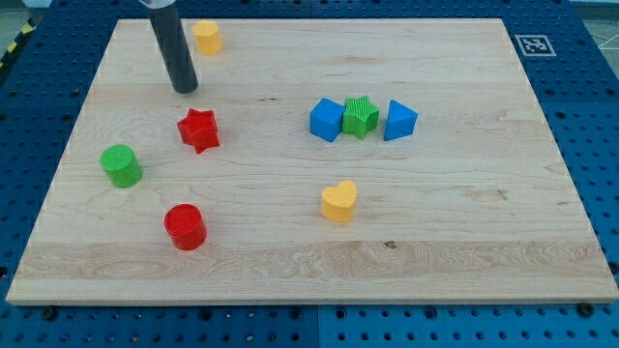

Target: Point your arm at the red star

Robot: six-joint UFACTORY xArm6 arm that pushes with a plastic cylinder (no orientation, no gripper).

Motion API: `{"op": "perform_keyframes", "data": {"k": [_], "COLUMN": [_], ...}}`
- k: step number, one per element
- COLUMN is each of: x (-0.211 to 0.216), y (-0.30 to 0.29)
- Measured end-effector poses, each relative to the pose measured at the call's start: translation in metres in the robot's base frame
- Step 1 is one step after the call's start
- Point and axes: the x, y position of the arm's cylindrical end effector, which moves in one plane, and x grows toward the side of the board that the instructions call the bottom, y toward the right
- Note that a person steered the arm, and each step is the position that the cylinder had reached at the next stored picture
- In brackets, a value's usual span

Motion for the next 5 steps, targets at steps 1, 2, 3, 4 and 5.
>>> {"op": "perform_keyframes", "data": {"k": [1,2,3,4,5], "x": [0.002,0.013,0.026,0.029,0.032], "y": [0.000,0.000,0.000,0.000,0.000]}}
